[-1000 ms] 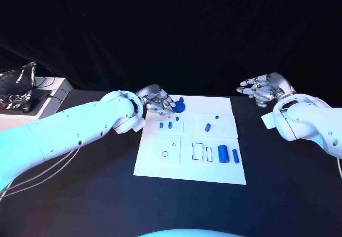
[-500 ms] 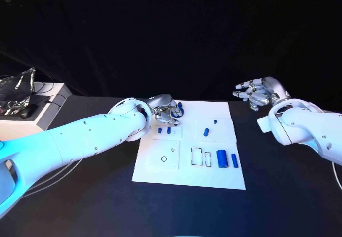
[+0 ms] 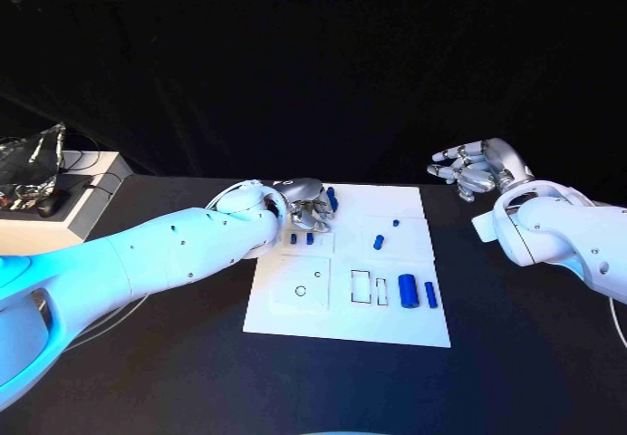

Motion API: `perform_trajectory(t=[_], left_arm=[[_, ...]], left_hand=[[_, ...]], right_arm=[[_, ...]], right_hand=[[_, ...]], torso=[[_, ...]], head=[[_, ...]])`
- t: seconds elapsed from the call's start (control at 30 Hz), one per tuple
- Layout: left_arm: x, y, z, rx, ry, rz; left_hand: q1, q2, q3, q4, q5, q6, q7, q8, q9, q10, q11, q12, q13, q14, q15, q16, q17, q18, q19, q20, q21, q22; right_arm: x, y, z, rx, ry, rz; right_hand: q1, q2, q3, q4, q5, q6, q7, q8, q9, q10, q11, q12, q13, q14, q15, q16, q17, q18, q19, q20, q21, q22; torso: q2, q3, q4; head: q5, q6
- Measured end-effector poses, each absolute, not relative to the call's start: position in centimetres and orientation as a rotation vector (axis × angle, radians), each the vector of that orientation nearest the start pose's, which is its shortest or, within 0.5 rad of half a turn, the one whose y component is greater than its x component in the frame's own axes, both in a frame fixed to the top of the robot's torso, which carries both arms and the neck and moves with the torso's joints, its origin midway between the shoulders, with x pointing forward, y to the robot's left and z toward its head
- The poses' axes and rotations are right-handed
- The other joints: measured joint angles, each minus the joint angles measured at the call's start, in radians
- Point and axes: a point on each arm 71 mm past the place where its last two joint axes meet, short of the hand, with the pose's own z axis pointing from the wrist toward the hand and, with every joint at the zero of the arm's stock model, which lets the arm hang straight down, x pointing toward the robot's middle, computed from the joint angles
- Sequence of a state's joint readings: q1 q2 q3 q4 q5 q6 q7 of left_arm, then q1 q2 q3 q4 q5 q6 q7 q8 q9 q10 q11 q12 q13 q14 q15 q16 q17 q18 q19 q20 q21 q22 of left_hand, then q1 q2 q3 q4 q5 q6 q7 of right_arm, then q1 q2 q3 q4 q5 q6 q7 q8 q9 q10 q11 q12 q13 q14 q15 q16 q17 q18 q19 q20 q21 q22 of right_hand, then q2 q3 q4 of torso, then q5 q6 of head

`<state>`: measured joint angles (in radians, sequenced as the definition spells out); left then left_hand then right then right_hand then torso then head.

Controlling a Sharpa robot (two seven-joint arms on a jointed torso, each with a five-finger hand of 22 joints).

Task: Assemble the parts on the task board

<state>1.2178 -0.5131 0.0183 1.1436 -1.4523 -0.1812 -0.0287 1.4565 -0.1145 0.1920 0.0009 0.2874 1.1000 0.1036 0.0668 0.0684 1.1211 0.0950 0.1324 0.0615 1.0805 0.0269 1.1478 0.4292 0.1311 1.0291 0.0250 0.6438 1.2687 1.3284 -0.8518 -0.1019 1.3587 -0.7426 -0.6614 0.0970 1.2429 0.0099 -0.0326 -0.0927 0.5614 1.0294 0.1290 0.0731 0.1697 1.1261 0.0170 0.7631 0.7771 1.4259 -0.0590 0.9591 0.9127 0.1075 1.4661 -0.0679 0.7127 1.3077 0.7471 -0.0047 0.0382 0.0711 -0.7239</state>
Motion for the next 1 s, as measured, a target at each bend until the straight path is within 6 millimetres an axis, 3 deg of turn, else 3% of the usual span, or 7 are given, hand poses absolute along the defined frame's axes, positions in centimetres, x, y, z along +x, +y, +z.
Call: perform_trajectory(t=[0.27,0.4,1.0], left_arm=[[55.29,13.15,-18.50,0.221,1.722,-0.641],[55.39,13.27,-18.58,0.220,1.725,-0.629],[55.64,13.21,-19.26,0.211,1.746,-0.608]], left_hand=[[0.000,0.000,0.030,-0.005,0.000,0.003,0.008,0.000,0.000,0.025,-0.004,-0.008,0.000,0.004,-0.004,0.033,-0.021,0.000,0.004,0.004,0.004,0.019],[0.000,0.000,0.050,-0.012,0.000,0.012,0.012,0.000,0.000,0.035,-0.008,-0.011,0.000,0.008,-0.008,0.047,-0.025,0.015,0.010,-0.001,0.012,0.032],[-0.007,0.015,0.086,-0.034,0.000,0.015,0.009,0.000,-0.002,0.053,-0.011,-0.028,0.000,0.008,-0.007,0.066,-0.043,0.015,0.010,-0.002,0.028,0.040]], right_arm=[[53.22,-27.71,-13.46,0.548,1.315,0.784],[53.21,-27.69,-13.44,0.547,1.312,0.784],[53.18,-27.53,-13.42,0.544,1.309,0.788]], right_hand=[[0.000,0.000,0.000,0.000,0.000,0.000,0.000,0.000,0.000,0.000,0.000,0.000,-0.006,0.000,0.000,-0.004,0.000,0.000,0.000,0.000,-0.004,0.000],[0.000,0.000,0.000,0.000,0.000,0.000,0.000,0.000,0.000,0.000,0.000,0.000,-0.006,0.000,0.000,-0.004,0.000,0.000,0.000,0.000,-0.004,0.000],[0.000,0.000,0.000,0.000,0.006,-0.001,-0.001,0.000,0.000,-0.001,-0.001,0.000,-0.011,0.004,-0.004,-0.004,0.000,0.000,0.000,0.000,-0.008,0.000]], torso=[[0.000,-0.0001,0.0001],[0.000,-0.0002,0.0001],[0.000,-0.0012,0.0008]], head=[[0.001,-0.001],[-0.001,-0.003],[-0.004,-0.009]])
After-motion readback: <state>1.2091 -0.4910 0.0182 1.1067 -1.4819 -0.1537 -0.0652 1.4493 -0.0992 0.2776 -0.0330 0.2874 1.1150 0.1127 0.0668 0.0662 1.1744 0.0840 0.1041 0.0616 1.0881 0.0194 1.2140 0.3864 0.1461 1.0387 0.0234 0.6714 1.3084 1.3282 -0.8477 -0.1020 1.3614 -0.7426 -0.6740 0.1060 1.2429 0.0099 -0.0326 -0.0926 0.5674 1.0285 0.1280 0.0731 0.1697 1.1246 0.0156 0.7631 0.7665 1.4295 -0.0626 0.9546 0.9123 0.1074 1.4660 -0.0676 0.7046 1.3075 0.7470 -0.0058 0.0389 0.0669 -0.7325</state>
